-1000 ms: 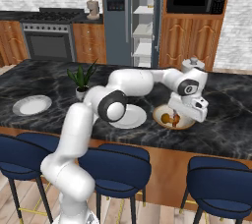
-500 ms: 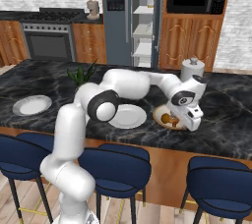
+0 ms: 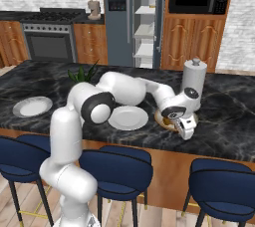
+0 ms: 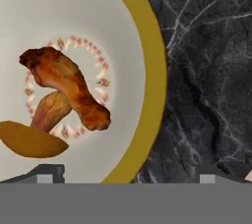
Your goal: Pick the chicken drumstick and mushroom from their plates and place them in the bowl. Then put the bowl in the fridge.
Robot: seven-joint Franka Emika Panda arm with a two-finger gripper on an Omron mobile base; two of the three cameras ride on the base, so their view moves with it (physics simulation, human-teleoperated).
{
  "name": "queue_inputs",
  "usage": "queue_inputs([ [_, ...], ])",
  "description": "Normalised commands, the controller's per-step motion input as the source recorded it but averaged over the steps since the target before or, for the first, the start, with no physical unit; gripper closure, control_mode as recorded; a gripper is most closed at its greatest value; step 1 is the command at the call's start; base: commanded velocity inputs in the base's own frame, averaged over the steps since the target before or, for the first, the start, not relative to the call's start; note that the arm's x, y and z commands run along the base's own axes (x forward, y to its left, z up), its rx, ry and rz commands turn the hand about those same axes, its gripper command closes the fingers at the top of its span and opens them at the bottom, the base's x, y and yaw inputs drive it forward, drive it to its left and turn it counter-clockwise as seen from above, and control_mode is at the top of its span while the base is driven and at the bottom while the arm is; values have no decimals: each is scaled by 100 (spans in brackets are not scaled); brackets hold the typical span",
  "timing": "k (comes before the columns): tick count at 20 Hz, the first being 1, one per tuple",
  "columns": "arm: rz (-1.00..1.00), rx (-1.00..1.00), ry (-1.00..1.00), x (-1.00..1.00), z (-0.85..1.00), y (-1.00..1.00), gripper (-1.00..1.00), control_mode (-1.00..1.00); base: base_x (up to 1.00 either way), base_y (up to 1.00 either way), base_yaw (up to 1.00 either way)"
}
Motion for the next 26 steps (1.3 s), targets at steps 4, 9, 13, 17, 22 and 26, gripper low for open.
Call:
queue_inputs([
  [4,-14,-4,-8,17,-25,-12,-100,-100,0,0,0],
  [9,-9,0,-3,16,-8,-23,-100,-100,0,0,0],
  [13,-3,0,0,13,-4,-29,-100,-100,0,0,0],
  [17,0,0,0,3,-5,-23,-100,-100,0,0,0],
  [22,0,2,0,8,-8,-2,-100,-100,0,0,0],
  [26,0,3,0,16,-18,14,100,-100,0,0,0],
])
